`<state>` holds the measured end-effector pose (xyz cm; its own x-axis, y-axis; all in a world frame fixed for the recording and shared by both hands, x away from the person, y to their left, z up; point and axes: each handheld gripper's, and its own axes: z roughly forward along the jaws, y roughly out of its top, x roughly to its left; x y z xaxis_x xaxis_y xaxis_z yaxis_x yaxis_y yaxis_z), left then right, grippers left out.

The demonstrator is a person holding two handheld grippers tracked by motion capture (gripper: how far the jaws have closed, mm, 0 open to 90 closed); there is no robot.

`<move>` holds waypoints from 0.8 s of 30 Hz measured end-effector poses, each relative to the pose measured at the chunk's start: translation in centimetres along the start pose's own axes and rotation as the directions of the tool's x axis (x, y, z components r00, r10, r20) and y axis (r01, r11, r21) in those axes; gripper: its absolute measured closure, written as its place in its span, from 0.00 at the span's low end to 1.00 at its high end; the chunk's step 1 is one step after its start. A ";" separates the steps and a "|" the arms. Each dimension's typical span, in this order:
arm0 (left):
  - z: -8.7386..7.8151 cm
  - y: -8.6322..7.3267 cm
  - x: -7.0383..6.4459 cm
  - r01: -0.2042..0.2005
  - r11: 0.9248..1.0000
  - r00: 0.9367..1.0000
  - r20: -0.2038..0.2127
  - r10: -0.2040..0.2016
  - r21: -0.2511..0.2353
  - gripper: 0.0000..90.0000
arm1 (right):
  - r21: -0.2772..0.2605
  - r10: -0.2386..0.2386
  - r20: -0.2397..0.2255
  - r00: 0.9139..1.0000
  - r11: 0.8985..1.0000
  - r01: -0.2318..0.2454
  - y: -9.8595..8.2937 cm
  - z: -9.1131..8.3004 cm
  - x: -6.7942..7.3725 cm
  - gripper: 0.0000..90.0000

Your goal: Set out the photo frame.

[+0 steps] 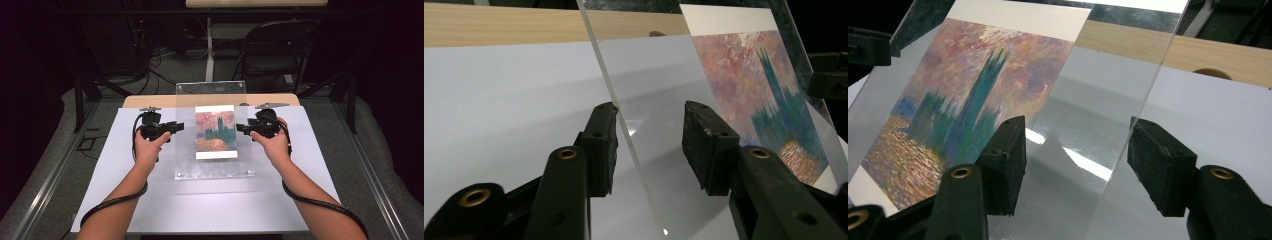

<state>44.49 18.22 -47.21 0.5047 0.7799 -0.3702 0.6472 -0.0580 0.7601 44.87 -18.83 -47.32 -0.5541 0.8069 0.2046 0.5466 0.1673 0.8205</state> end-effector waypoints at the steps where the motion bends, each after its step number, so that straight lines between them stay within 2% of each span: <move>1: -0.3 0.0 -0.2 -0.005 1.000 1.000 -0.001 0.005 -0.002 0.65 | -0.004 -0.008 0.001 1.000 1.000 0.008 0.0 -0.3 0.1 0.47; 5: -1.3 -0.2 -0.9 -0.041 0.999 0.999 0.003 0.041 -0.011 0.67 | -0.014 -0.034 0.003 0.999 0.999 0.034 0.0 -1.4 0.7 0.50; 11: -3.1 -0.8 -2.0 -0.066 0.996 0.998 0.016 0.067 -0.053 0.73 | -0.054 -0.061 -0.011 0.998 0.997 0.061 -0.6 -3.5 1.3 0.59; 14: -3.9 -1.1 -2.6 -0.096 0.993 0.995 0.015 0.097 -0.064 0.75 | -0.072 -0.075 -0.022 0.997 0.995 0.073 -0.9 -4.6 1.6 0.63; 17: -4.9 -1.6 -3.3 -0.122 0.990 0.992 0.012 0.123 -0.072 0.76 | -0.082 -0.102 -0.013 0.995 0.992 0.101 -1.2 -5.6 2.2 0.65; 24: -6.6 -3.0 -4.3 -0.157 0.980 0.986 0.026 0.162 -0.121 0.81 | -0.110 -0.142 -0.002 0.990 0.984 0.141 -2.1 -7.6 3.6 0.70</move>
<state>36.59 19.20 -44.36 0.6176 0.7435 -0.2563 0.4859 -0.1045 0.8678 37.00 -20.61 -44.23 -0.6276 0.7736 0.0871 0.3904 0.2159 0.8950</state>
